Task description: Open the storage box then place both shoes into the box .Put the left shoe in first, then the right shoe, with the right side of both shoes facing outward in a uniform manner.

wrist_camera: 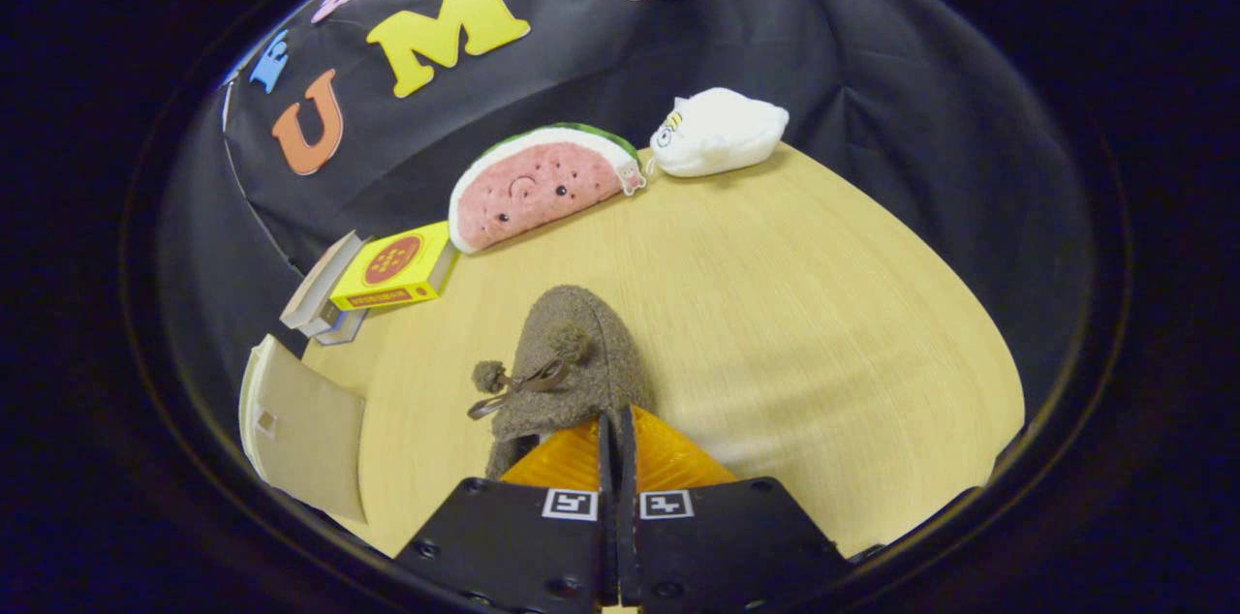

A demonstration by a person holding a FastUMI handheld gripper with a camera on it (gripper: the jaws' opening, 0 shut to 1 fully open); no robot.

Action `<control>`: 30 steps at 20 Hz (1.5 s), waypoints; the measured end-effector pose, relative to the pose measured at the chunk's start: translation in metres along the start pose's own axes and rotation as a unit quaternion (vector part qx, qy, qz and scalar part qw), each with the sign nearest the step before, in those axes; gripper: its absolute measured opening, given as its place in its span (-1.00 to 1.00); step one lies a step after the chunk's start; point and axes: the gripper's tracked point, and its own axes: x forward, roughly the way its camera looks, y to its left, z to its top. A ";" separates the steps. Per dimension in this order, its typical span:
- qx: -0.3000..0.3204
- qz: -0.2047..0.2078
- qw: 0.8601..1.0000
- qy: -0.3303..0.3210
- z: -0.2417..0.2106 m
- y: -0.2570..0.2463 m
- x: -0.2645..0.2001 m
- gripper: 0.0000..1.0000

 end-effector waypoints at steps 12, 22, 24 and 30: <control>0.045 0.093 0.987 -0.122 0.013 0.239 -0.114 -0.98; 0.029 0.123 0.981 -0.146 -0.046 0.403 -0.119 -0.98; 0.026 0.118 0.983 -0.141 -0.059 0.417 -0.112 -0.98; 0.018 0.086 0.989 -0.123 -0.084 0.420 -0.088 -0.98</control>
